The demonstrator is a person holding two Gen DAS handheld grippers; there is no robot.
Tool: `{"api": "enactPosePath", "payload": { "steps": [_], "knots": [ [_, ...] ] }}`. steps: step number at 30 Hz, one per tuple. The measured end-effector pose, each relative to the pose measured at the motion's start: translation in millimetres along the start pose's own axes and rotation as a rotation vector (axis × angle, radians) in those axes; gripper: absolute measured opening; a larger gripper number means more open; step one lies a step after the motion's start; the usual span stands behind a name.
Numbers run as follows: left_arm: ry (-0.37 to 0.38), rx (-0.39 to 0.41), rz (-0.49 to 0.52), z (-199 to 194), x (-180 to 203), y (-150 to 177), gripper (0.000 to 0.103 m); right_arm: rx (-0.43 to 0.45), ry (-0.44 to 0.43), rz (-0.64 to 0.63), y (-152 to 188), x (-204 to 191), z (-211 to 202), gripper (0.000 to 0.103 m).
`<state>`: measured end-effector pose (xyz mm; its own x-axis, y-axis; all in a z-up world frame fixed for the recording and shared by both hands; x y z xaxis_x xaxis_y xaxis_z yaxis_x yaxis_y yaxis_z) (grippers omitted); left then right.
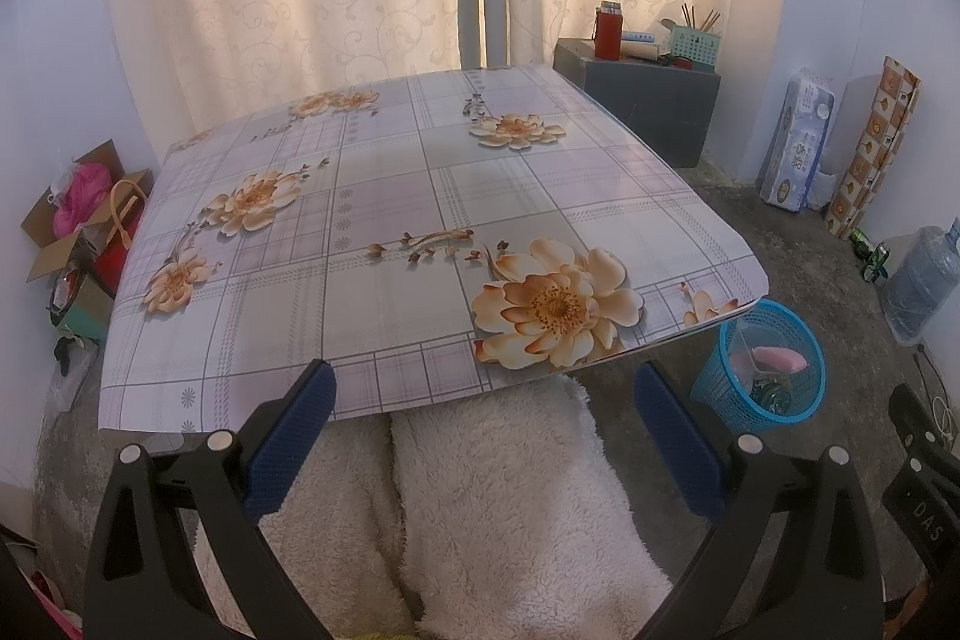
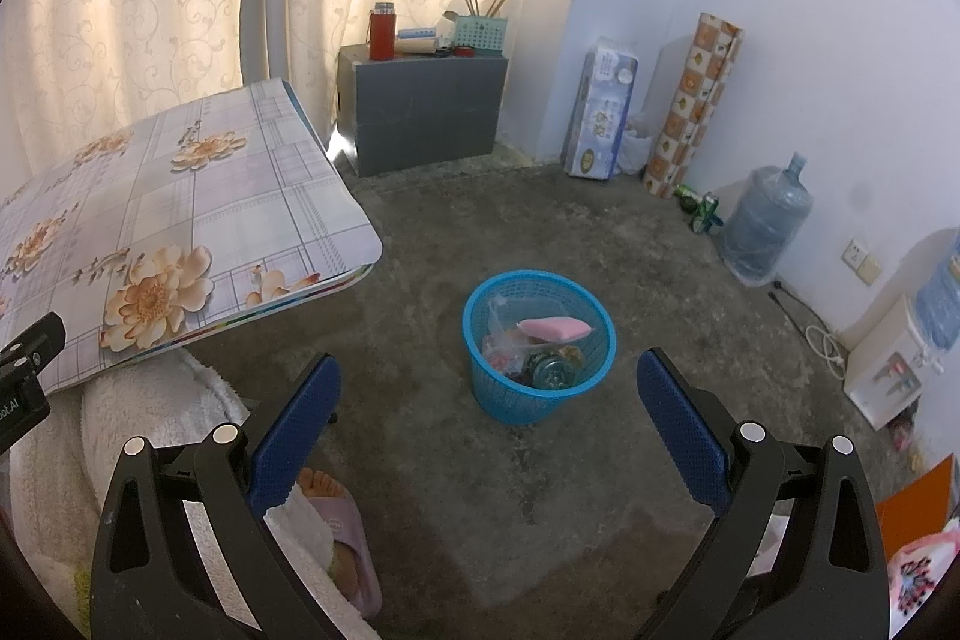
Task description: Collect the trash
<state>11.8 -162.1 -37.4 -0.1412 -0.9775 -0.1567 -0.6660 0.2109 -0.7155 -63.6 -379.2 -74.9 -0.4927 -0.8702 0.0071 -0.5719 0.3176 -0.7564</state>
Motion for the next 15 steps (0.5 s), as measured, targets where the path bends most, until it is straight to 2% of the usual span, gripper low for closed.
{"api": "enactPosePath", "payload": {
  "steps": [15],
  "knots": [
    [0.001,0.0,0.001,0.0,-0.6,-0.2,0.097,0.001,0.001,0.001,0.9,-1.2,0.0,0.095]
  ]
}}
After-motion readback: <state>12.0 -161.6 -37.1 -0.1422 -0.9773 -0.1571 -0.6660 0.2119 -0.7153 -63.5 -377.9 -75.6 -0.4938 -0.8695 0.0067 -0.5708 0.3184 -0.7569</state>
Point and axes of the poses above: each gripper's, at about its wrist camera, not at the fingertips, and z roughly the way its jaws point, x to its right, y to its underside, the point moved 7 cm from there along z, roughly the way its jaws point, and after that the axes turned 10 degrees about -y, right-handed, at the moved point
